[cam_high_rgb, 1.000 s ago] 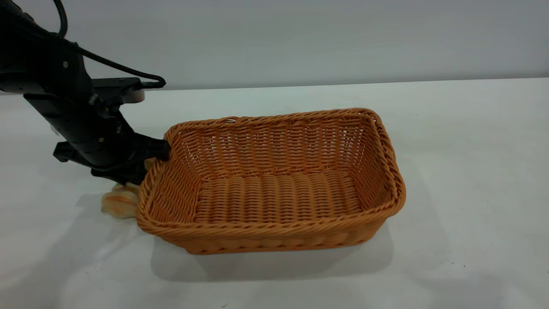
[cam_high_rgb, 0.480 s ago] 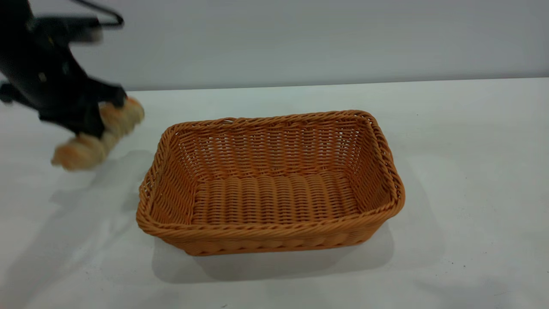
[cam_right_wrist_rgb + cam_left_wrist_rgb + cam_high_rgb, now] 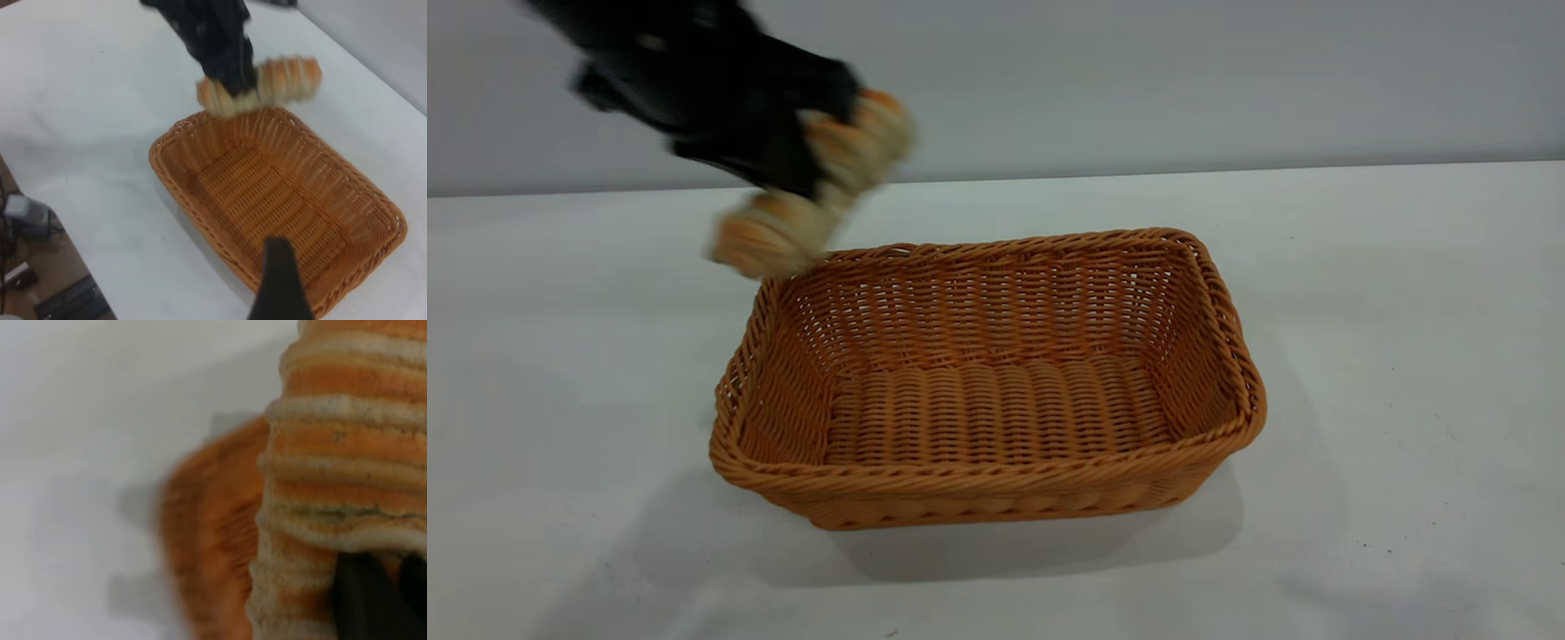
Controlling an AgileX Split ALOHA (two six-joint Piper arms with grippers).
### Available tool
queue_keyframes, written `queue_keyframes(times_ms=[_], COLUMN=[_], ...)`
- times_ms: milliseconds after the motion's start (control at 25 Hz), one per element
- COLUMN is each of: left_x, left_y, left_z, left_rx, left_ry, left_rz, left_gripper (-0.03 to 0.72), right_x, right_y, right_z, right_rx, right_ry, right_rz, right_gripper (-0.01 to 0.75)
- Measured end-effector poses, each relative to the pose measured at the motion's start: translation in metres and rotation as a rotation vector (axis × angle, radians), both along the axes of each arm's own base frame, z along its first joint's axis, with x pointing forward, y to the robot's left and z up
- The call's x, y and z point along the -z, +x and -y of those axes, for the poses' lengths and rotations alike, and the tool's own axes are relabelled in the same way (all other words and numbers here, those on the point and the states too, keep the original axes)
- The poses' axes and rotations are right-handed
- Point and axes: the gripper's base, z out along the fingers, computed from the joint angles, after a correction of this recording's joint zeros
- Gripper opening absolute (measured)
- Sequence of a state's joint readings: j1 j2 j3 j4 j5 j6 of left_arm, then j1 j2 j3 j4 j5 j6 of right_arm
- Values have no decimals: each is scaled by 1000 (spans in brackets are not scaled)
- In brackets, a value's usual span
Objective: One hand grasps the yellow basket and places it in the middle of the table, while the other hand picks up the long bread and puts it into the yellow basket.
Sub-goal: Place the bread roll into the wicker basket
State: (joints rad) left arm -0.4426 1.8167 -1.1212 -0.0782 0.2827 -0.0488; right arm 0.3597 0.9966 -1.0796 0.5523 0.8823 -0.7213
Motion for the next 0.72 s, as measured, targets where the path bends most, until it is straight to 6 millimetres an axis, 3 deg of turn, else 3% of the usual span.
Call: queue_keyframes(times_ms=[120, 320, 480, 560, 720], left_x=[15, 46, 58, 58, 49], left_y=[-7, -3, 2, 2, -5], left_z=[26, 40, 42, 43, 38], left_rx=[91, 153, 151, 151, 180], left_ry=[13, 37, 27, 27, 69], left_rz=[8, 22, 51, 49, -1], left_gripper=[65, 106, 284, 400, 562], right_x=[0, -4, -12, -15, -19], right_y=[0, -8, -20, -25, -36], right_z=[0, 3, 7, 9, 15], right_rx=[-3, -8, -8, -6, 19], right_ry=[-3, 3, 20, 27, 36], right_rz=[-5, 15, 52, 62, 63], right_gripper=[535, 535, 535, 535, 535])
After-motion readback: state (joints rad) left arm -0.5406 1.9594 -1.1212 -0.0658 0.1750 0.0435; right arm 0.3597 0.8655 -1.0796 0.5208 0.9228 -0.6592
